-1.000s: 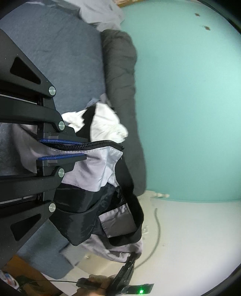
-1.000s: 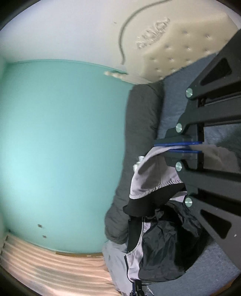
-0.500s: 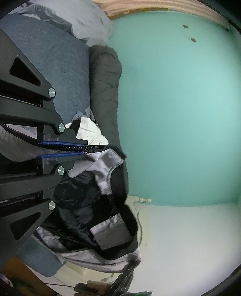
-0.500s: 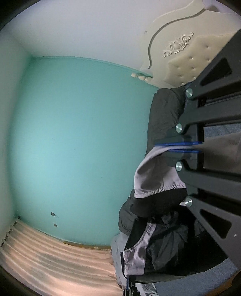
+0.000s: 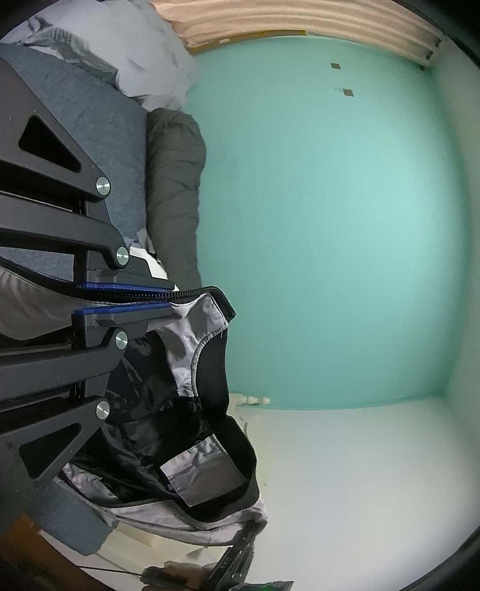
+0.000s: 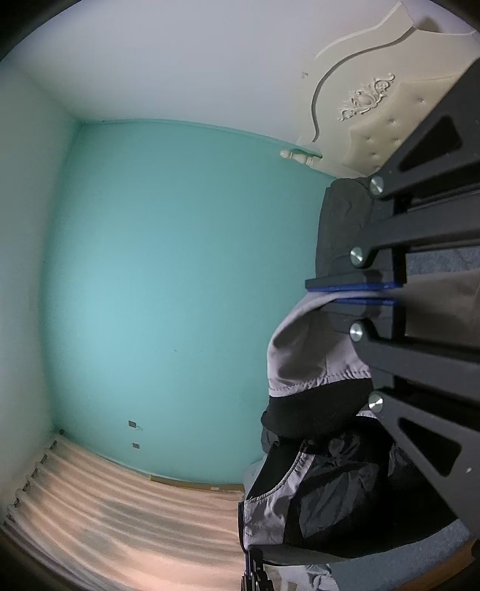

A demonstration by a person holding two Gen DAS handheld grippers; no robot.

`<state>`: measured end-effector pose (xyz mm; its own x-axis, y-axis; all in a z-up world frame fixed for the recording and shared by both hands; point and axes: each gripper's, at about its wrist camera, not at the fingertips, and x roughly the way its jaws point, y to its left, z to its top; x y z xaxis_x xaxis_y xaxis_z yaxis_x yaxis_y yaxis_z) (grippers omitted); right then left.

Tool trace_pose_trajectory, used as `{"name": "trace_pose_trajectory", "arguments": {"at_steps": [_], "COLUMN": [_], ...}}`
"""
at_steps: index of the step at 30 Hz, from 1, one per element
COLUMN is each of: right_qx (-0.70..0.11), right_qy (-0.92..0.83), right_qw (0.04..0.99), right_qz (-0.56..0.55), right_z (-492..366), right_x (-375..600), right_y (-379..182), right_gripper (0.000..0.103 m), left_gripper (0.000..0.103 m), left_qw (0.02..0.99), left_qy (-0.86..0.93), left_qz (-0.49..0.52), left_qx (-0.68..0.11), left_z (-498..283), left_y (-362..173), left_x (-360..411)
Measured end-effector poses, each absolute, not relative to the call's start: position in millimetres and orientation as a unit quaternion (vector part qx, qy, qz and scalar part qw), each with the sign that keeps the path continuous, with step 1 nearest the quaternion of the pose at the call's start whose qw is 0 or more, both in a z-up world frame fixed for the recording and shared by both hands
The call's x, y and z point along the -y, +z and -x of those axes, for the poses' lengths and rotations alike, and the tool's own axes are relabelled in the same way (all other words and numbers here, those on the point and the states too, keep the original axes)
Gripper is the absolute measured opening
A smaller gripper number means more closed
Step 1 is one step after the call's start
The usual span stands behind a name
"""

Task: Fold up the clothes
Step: 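Lift the grey jacket up with both tools, holding it spread, then lower the held jacket toward the bed with both tools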

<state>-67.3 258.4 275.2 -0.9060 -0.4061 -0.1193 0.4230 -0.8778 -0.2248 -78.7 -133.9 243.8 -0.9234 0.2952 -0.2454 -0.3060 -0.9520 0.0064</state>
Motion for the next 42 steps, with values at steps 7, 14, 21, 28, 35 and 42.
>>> {"name": "trace_pose_trajectory", "arguments": {"at_steps": [7,14,21,28,35,42], "right_qx": [-0.117,-0.117,-0.111,-0.109,-0.111,-0.164], "right_qy": [-0.967,-0.966,-0.966,-0.964,-0.955,-0.936], "right_qw": [0.224,0.23,0.233,0.236,0.245,0.232], "right_qz": [-0.027,-0.017,-0.021,-0.06,-0.127,-0.209], "right_z": [44.6,26.0,14.5,42.8,108.9,183.1], "right_x": [-272.3,-286.6,-300.5,-298.7,-272.4,-210.9], "right_y": [290.6,300.4,307.1,280.3,201.4,98.4], "right_gripper": [0.003,0.003,0.003,0.003,0.003,0.003], "left_gripper": [0.006,0.006,0.006,0.006,0.0,0.0], "left_qw": [0.155,0.166,0.168,0.174,0.172,0.182], "left_qy": [0.982,0.982,0.982,0.978,0.971,0.948], "left_qz": [0.108,0.088,0.079,0.117,0.166,0.262], "left_qx": [-0.024,-0.021,-0.018,-0.01,0.006,0.019], "left_z": [68.9,70.1,67.2,102.3,161.1,242.0], "left_y": [240.9,239.3,243.5,206.4,131.6,21.2], "left_x": [135.6,136.4,144.3,156.7,172.9,171.8]}}
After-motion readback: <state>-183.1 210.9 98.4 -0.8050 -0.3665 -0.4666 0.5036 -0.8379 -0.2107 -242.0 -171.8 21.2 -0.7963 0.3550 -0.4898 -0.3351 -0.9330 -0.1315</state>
